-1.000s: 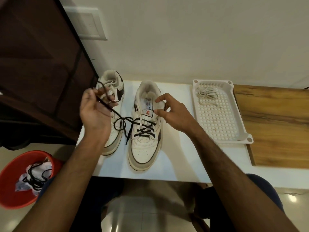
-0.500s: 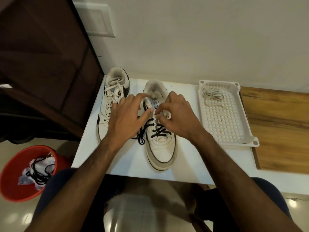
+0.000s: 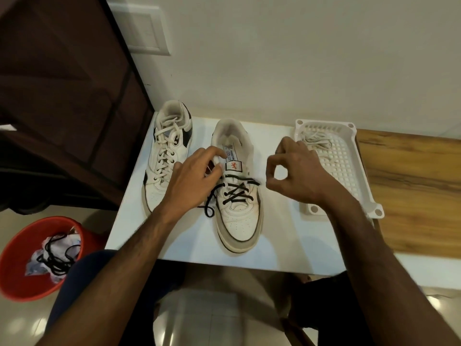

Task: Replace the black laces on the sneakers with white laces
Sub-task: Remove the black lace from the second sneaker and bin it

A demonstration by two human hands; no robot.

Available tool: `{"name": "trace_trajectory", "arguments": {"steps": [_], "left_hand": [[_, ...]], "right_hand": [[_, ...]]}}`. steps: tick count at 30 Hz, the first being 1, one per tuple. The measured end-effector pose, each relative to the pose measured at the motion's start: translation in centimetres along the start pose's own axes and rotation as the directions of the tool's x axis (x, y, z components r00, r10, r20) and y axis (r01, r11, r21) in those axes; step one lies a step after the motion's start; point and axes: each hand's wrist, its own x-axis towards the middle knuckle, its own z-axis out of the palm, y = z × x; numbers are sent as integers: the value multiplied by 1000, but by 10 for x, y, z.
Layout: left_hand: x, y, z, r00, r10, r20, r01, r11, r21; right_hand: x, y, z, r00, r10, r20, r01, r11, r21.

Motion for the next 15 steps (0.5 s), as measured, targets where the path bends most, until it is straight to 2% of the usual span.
{"name": "trace_trajectory", "arguments": {"steps": [1, 5, 12, 15], "left_hand": [[0, 0, 1, 1000, 0, 2, 0, 1000, -14], [-1, -1, 0, 1000, -17, 15, 19, 995, -103], [-2, -2, -1, 999, -17, 29, 21, 990, -140], [-1, -4, -1, 999, -26, 31, 30, 991, -131]], "right_hand": [[-2, 2, 1, 1000, 3, 9, -3, 1000, 27], [9, -17, 18, 992, -26, -122, 58, 961, 269], [20, -48, 55, 988, -121, -94, 126, 991, 45], [22, -34, 39, 989, -78, -123, 86, 994, 65]]}}
